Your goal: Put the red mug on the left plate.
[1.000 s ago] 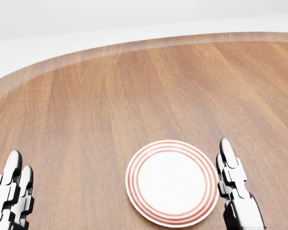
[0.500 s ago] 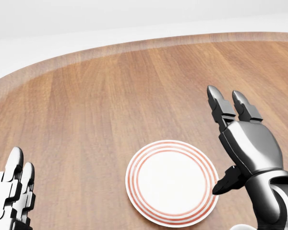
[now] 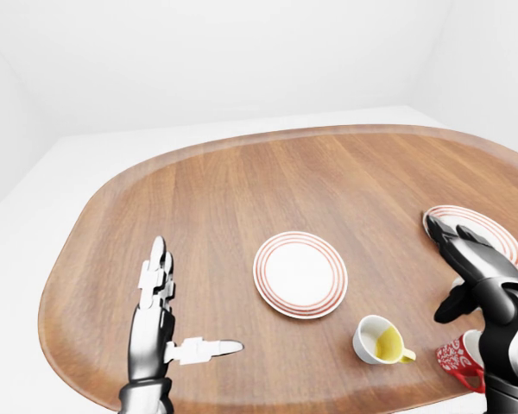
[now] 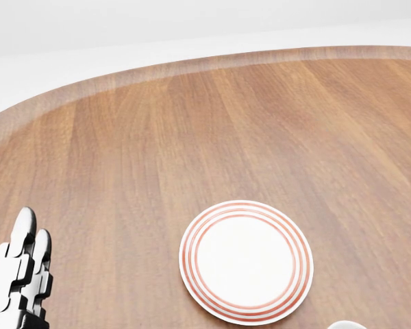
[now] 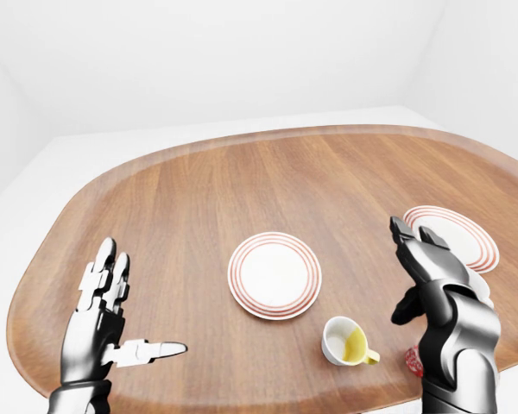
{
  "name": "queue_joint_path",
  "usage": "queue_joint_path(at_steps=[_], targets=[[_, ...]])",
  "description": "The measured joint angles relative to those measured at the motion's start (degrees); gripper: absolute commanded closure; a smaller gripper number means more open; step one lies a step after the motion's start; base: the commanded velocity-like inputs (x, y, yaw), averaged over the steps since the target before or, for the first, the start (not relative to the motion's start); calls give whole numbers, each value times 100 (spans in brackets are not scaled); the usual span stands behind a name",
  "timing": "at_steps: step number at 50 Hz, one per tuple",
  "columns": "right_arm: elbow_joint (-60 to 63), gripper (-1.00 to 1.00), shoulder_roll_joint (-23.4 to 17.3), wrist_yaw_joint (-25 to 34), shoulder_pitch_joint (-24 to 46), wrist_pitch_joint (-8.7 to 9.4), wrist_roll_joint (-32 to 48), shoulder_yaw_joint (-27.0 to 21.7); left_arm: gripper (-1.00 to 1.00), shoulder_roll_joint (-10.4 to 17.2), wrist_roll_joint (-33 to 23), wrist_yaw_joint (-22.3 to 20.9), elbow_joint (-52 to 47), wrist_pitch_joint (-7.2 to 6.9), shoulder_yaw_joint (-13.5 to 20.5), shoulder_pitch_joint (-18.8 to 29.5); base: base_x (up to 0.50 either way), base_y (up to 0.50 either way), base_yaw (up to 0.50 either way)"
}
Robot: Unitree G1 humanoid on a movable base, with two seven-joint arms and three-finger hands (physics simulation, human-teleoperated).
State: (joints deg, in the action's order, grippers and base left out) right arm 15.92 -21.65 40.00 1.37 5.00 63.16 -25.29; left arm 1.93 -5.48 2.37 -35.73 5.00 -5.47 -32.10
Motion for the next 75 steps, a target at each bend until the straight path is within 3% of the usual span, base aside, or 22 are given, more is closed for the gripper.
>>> queue_joint_path(at_steps=[14,27,40,54,75], targets=[[-1740,-100,-250,-242,-1008,0,-772,-1724,-100,57,-18,84,-39,0,-59,-16,0,0,0],[-2899,-100,-517,-595,-1432,0,-1527,-2465,-100,70,-31,115,-56,0,-75,-21,0,0,0],[-3801,-100,-906,-1491,-1348,0,-2253,-2550,-100,79,-53,139,-47,0,-95,5,0,0,0],[-3919,-100,-1172,-2268,-1192,0,-2692,-2466,-100,96,-74,161,-30,0,-122,23,0,0,0],[-3194,-100,-948,-1808,-990,0,-2896,-2194,-100,113,-87,181,-28,0,-147,38,0,0,0]])
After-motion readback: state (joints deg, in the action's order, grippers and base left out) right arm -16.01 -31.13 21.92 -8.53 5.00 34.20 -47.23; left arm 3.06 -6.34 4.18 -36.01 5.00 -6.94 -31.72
